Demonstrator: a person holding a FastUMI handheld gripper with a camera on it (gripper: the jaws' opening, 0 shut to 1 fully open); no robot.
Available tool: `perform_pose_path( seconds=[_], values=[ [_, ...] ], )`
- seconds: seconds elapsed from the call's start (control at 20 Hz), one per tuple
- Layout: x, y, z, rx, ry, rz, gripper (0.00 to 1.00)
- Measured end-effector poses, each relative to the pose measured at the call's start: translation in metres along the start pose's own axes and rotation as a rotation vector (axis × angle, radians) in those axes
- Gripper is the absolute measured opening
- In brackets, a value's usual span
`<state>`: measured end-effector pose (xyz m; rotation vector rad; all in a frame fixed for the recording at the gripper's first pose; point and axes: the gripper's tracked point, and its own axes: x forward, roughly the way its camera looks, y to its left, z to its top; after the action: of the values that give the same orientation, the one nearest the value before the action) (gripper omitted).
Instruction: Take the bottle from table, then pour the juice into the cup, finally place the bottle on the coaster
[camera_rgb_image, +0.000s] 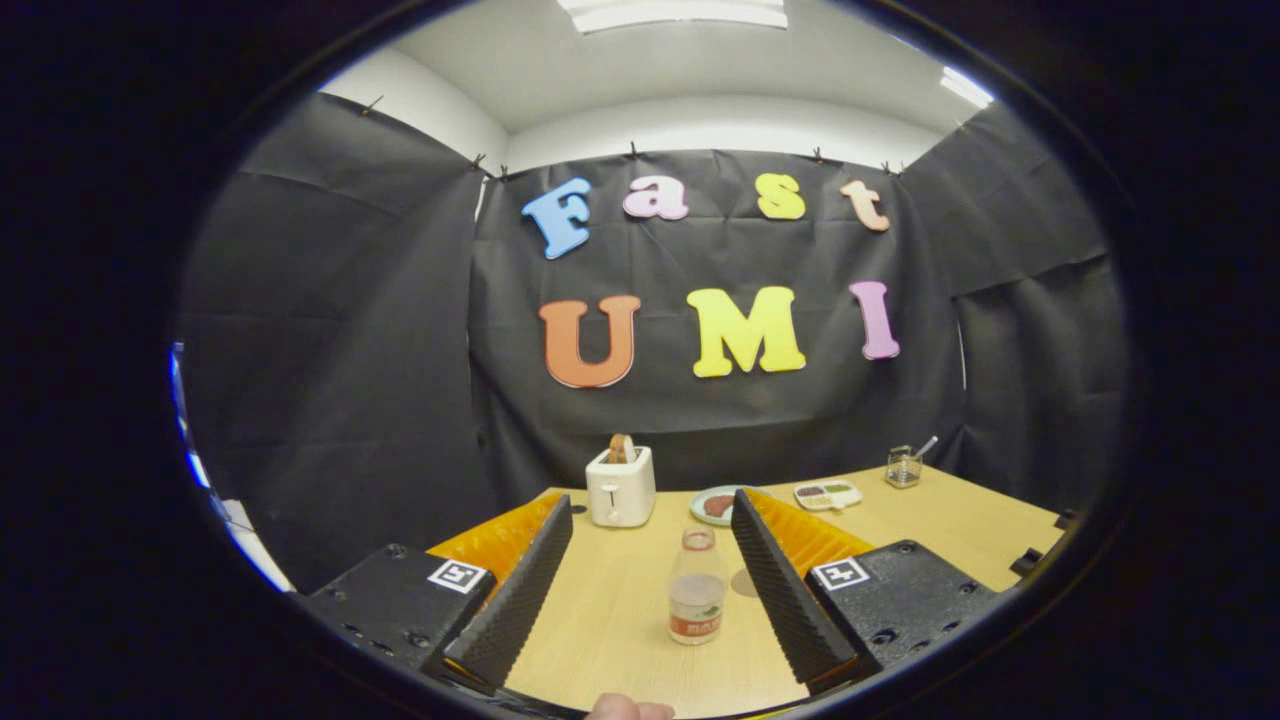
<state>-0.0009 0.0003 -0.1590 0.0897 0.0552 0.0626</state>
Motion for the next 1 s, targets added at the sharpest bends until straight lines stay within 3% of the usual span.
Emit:
perform_pose_path(
  seconds=[0.25, 0.45, 1.0],
  values=[
    [0.007, -0.018, -0.084, -0.043, 0.073, -0.039, 1.0],
    [0.023, -0.027, -0.133, -0.001, 0.133, -0.062, 1.0],
    [0.088, -0.054, -0.175, -0.027, 0.19, -0.13, 1.0]
  ],
)
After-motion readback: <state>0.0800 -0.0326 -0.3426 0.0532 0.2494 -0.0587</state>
